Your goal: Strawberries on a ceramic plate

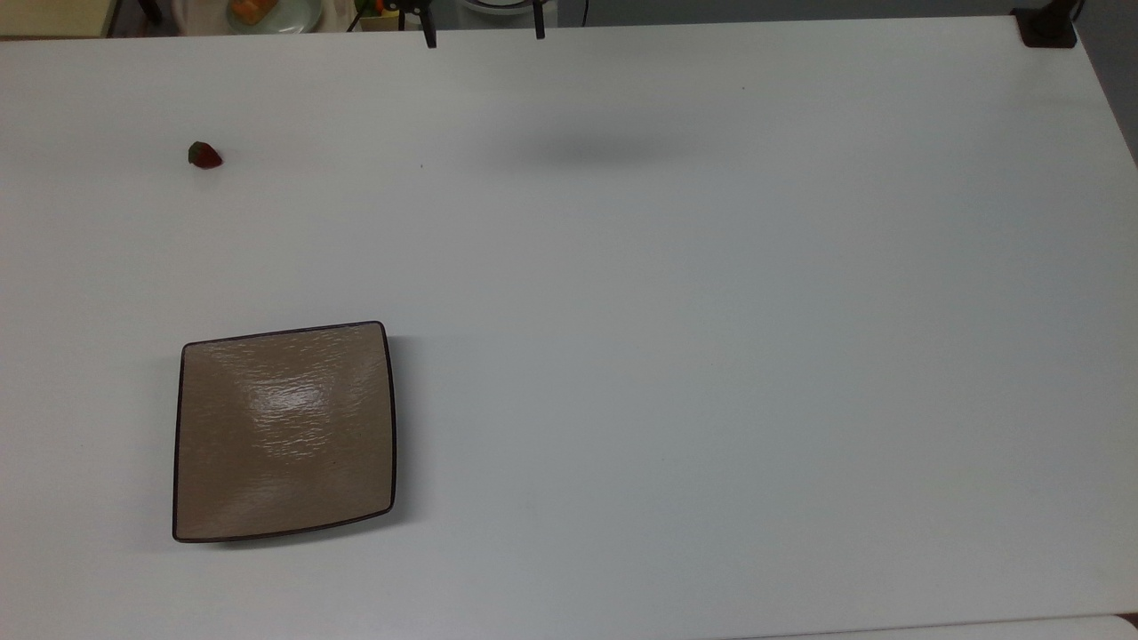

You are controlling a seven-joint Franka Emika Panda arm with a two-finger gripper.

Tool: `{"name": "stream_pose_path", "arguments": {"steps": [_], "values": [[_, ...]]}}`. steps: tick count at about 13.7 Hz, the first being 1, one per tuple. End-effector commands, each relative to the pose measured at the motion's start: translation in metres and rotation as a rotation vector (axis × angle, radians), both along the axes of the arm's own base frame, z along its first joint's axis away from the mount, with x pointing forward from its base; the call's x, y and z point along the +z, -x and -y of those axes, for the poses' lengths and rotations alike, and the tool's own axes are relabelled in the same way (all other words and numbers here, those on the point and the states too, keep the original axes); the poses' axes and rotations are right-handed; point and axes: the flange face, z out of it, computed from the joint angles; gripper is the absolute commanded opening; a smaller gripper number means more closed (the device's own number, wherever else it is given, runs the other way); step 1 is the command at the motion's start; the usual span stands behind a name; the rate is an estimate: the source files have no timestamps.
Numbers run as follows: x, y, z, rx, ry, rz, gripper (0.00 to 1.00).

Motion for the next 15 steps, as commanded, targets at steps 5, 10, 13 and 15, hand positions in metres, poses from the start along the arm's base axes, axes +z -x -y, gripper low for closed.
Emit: {"name": "stream_pose_path", "arguments": {"steps": [5, 10, 13, 15], "values": [[-0.007, -0.004, -0.003, 0.0, -0.014, 0.003, 1.0], [-0.008, -0.004, 0.003, -0.005, -0.013, -0.003, 1.0], [-0.009, -0.004, 0.007, 0.05, -0.008, -0.002, 1.0], [-0.013, -0.005, 0.015, 0.12, 0.004, -0.006, 1.0]]}}
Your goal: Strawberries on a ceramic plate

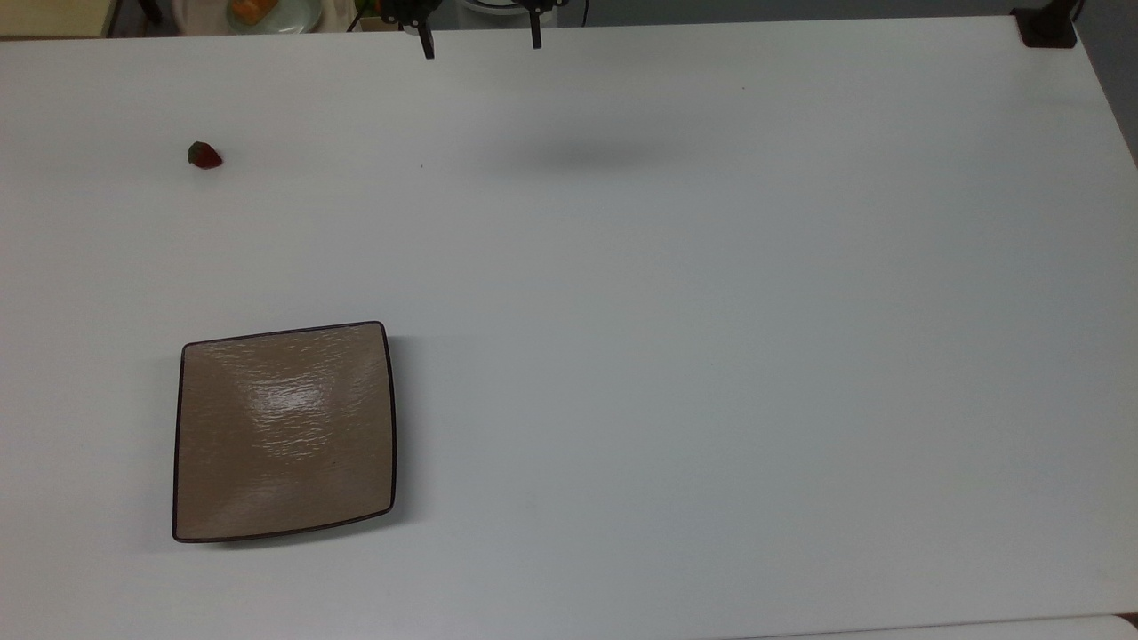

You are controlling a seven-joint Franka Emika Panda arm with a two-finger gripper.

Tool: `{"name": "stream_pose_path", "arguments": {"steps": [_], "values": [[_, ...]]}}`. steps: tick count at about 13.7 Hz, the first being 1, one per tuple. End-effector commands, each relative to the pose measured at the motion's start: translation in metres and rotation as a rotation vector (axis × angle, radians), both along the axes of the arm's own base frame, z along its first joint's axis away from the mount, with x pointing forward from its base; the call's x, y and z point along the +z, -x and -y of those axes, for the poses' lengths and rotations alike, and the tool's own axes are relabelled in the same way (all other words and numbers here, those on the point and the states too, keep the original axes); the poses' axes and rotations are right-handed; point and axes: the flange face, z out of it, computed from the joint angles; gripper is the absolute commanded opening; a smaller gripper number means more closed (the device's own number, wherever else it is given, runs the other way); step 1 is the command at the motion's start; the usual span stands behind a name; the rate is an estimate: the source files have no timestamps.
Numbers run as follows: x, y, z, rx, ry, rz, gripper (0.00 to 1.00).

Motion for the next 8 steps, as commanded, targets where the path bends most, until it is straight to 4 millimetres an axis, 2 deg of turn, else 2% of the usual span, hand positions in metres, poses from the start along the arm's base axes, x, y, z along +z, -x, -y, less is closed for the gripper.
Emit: {"name": "stream_pose_path", "arguments": {"steps": [1, 4, 8], "values": [[-0.006, -0.001, 0.016, 0.12, 0.002, 0.005, 1.0], [-0.012, -0.001, 0.048, 0.227, 0.008, -0.004, 1.0], [-0.018, 0.003, 0.107, 0.354, 0.012, -0.005, 1.0]]}}
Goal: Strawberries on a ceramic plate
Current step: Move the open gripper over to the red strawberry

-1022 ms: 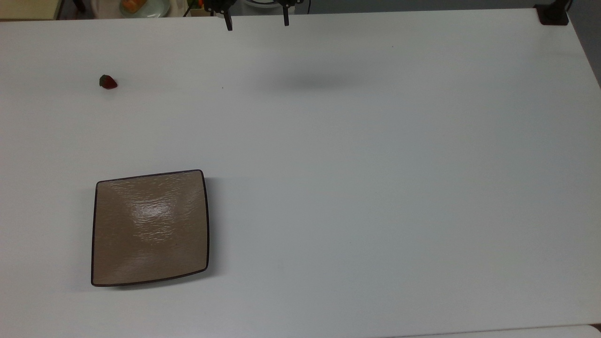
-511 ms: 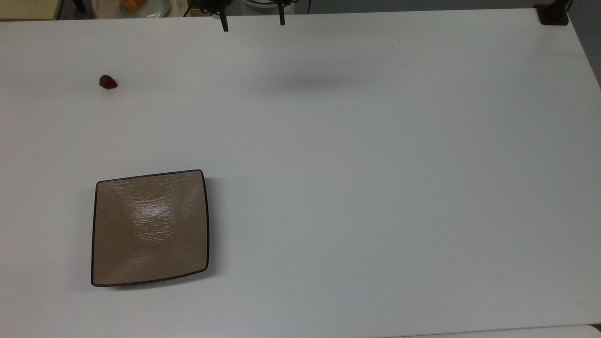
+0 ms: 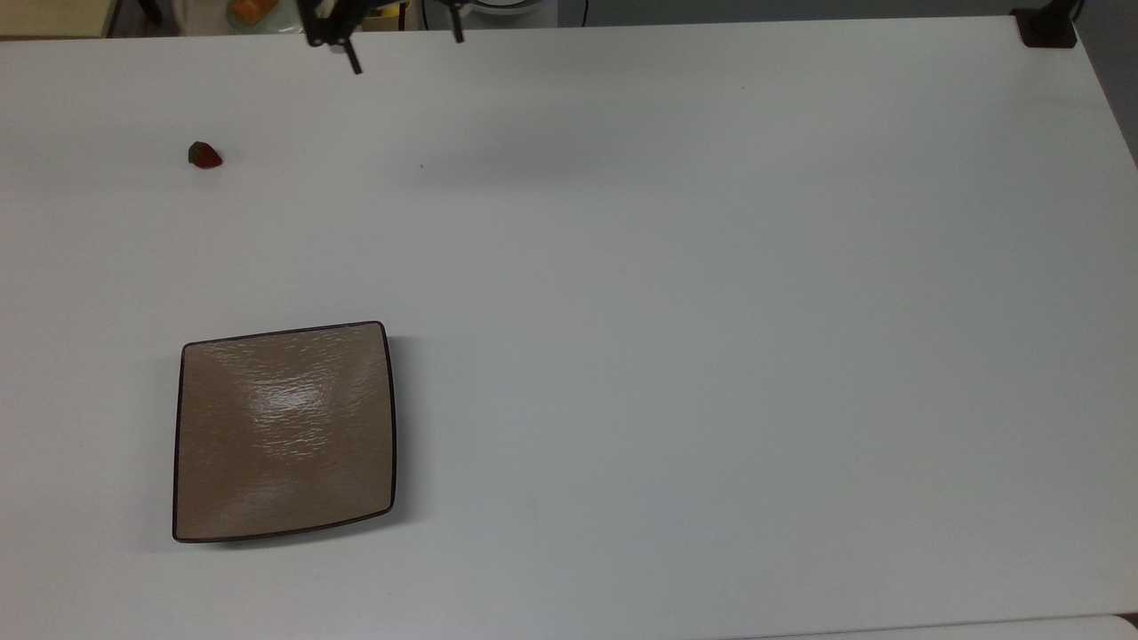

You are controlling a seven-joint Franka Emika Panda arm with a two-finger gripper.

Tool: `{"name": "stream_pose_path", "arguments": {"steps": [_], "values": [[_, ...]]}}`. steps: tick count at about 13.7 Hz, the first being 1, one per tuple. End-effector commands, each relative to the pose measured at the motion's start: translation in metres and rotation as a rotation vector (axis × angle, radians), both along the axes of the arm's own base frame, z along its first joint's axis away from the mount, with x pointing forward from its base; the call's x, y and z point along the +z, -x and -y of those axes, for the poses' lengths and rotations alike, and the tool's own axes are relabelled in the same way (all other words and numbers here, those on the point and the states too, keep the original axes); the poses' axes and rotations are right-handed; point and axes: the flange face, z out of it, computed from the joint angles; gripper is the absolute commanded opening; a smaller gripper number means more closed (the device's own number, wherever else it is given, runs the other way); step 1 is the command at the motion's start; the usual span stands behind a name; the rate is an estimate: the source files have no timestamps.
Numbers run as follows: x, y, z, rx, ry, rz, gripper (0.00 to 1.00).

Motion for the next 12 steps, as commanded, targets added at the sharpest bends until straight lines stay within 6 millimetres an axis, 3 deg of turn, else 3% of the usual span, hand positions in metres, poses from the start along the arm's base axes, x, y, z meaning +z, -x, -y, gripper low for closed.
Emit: {"name": "stream_pose_path", "arguments": {"steps": [1, 6, 9, 12], "values": [[-0.004, 0.007, 0.045, 0.096, -0.001, 0.001, 1.0], [-0.023, 0.016, 0.096, 0.143, 0.009, -0.03, 1.0], [-0.055, 0.019, 0.141, 0.166, 0.088, -0.074, 1.0], [-0.077, 0.022, 0.168, 0.149, 0.096, -0.053, 1.0]]}}
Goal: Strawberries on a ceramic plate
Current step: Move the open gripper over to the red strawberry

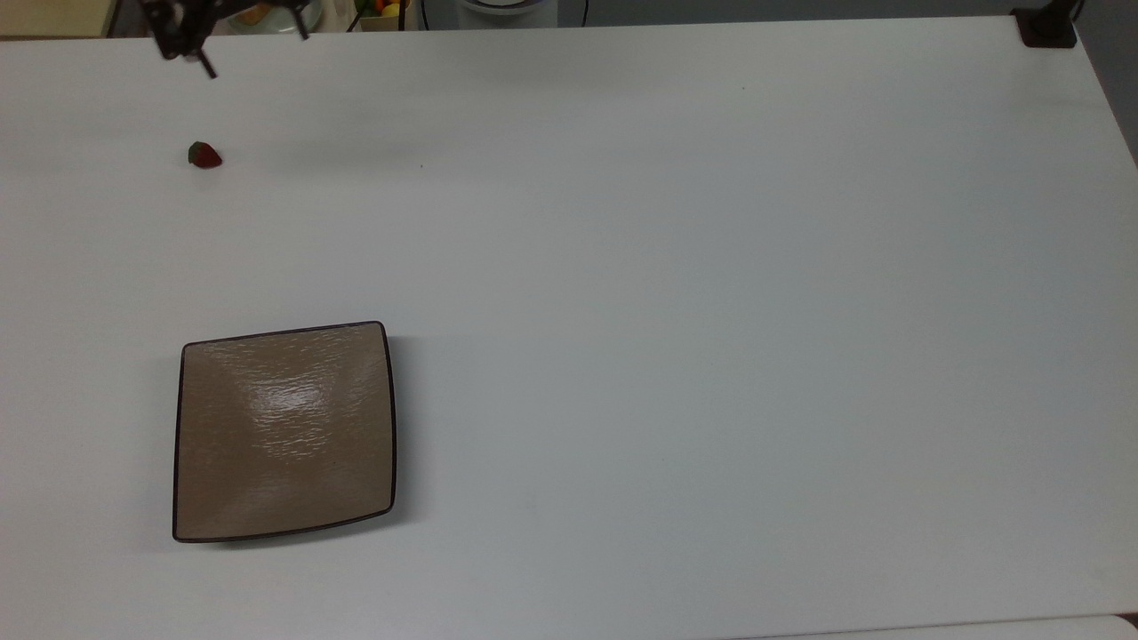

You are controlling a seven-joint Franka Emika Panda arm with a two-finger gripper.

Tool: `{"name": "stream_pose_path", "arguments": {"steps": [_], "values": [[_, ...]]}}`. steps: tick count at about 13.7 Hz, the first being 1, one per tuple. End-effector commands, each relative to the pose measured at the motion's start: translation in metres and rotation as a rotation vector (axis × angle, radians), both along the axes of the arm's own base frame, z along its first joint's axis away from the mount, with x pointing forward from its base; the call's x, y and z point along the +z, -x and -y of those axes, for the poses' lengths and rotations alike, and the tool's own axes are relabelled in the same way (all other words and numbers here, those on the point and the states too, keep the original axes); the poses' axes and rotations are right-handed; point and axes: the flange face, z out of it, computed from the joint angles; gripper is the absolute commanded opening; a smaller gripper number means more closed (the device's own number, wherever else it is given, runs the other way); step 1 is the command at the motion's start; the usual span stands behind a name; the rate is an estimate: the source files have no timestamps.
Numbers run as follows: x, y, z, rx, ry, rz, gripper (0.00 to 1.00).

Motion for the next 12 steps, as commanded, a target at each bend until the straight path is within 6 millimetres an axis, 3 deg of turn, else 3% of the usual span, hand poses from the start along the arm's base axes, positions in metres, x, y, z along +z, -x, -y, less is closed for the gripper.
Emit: {"name": "stream_pose_path", "arguments": {"steps": [1, 12], "values": [[-0.031, 0.011, 0.039, 0.028, 0.014, 0.018, 1.0], [-0.084, 0.038, 0.109, 0.164, 0.037, 0.042, 1.0]]}}
